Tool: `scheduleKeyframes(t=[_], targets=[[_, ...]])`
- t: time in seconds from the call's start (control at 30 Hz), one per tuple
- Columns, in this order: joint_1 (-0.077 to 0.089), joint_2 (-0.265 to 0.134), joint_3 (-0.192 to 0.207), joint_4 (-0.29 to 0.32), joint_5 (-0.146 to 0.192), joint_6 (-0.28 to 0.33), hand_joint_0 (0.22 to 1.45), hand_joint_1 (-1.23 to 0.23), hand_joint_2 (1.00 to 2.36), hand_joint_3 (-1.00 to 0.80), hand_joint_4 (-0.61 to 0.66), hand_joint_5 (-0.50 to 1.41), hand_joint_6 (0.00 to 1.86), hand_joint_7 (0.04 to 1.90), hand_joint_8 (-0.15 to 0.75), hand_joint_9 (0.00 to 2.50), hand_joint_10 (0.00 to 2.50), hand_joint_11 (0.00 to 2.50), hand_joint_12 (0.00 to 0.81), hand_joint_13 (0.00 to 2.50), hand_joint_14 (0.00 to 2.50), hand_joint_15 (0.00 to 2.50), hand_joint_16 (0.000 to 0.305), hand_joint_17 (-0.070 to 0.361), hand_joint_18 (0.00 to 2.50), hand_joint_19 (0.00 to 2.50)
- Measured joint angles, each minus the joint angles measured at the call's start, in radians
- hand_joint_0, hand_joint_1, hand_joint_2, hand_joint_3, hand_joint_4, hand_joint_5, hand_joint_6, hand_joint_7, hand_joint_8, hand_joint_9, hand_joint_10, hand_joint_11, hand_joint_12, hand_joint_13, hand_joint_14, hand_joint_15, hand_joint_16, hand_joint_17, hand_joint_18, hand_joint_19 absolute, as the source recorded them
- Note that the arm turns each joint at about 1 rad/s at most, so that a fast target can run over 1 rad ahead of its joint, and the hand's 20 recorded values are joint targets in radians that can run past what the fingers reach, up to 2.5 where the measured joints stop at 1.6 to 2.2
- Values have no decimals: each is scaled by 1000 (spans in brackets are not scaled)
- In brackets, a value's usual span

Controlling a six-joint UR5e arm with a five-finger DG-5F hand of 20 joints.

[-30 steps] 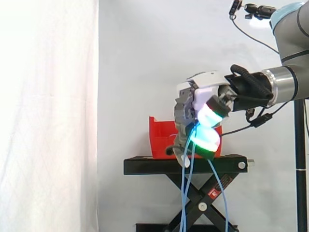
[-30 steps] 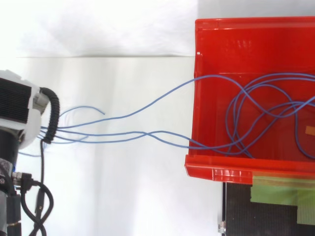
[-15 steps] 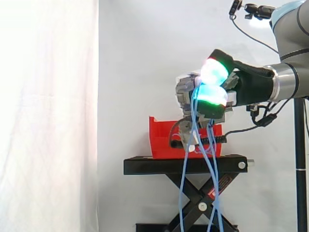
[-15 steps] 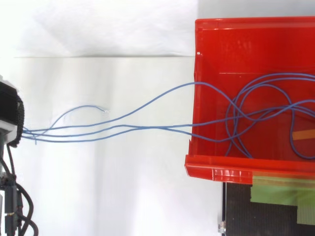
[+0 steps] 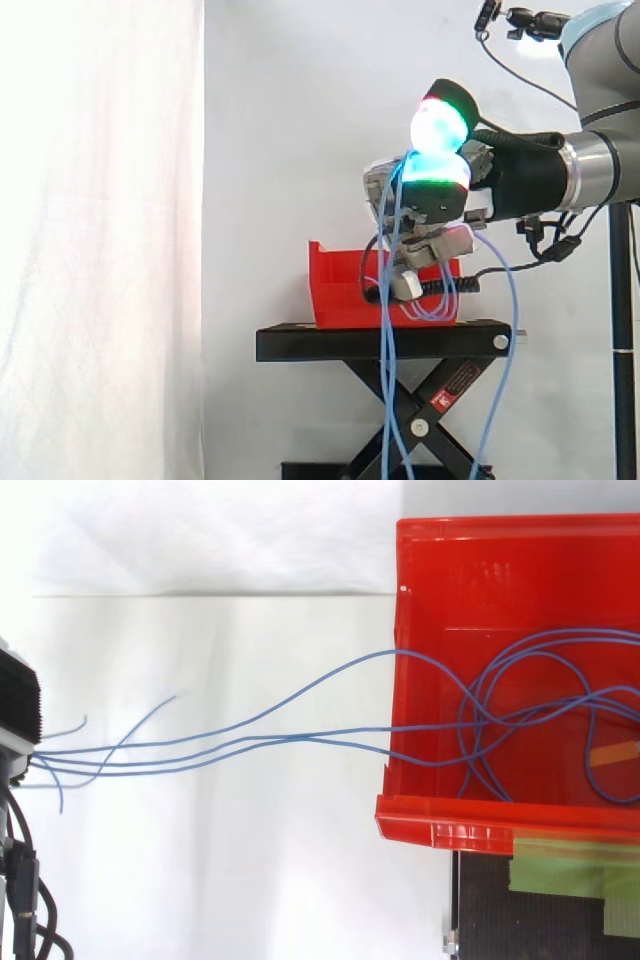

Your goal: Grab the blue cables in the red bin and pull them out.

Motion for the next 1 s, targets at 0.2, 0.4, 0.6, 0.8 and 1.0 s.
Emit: scheduleKeyframes(t=[0.2,0.4,0.6,0.8,1.0], targets=[[0,0,0,0,0,0,916,-759,1000,-1000,87,990,596,791,258,1253,25,1428,313,1470,11,1768,50,111,896,761],[0,0,0,2,-6,-5,920,-761,1000,-1000,78,992,587,800,251,1296,22,1486,311,1391,553,1653,49,111,963,850],[0,0,12,14,-59,-65,916,-758,1000,-1000,61,977,596,792,250,1335,20,1573,308,1375,719,1622,49,111,987,876],[0,0,39,16,-117,-170,907,-749,1000,-1000,29,959,596,782,235,1327,20,1552,300,1376,677,1622,49,111,988,892],[0,0,53,15,-133,-219,902,-751,1000,-1000,-5,936,605,761,223,1328,19,1553,301,1382,663,1637,49,110,993,893]])
